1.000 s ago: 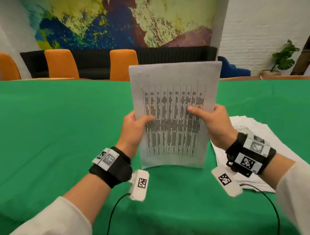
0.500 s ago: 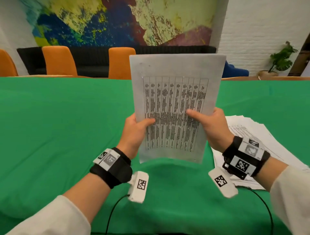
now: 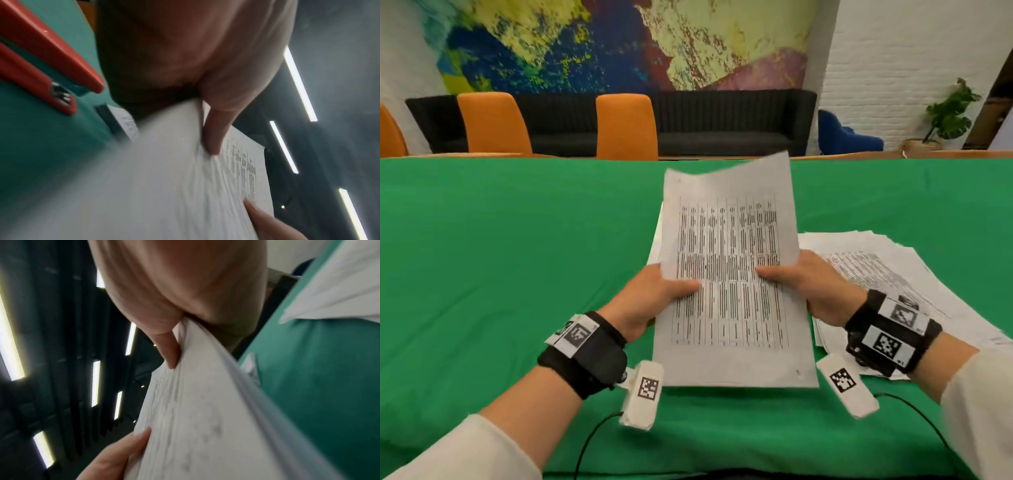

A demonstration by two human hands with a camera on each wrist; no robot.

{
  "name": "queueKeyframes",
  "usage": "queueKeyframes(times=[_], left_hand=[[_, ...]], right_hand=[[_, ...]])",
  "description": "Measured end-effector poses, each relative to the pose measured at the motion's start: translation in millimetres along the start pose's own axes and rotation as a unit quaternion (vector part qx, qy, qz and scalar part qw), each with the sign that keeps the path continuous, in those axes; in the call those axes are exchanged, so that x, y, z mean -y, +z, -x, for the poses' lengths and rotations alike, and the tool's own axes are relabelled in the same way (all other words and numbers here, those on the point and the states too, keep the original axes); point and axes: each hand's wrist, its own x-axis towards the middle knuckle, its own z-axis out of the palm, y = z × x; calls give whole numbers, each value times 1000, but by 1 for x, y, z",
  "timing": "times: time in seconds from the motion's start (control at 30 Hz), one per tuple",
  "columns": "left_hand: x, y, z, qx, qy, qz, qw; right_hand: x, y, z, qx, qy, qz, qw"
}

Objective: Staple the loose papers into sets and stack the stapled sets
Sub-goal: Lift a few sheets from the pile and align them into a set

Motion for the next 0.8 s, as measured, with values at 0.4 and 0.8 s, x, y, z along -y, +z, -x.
queueKeyframes(times=[0.4, 0.8], left_hand=[[17, -89, 14, -161, 32, -482, 861], [28, -104, 1, 1, -142, -609, 780]], right_hand=[[-69, -23, 16, 42, 124, -73, 989], [-63, -20, 19, 29, 132, -14, 991]])
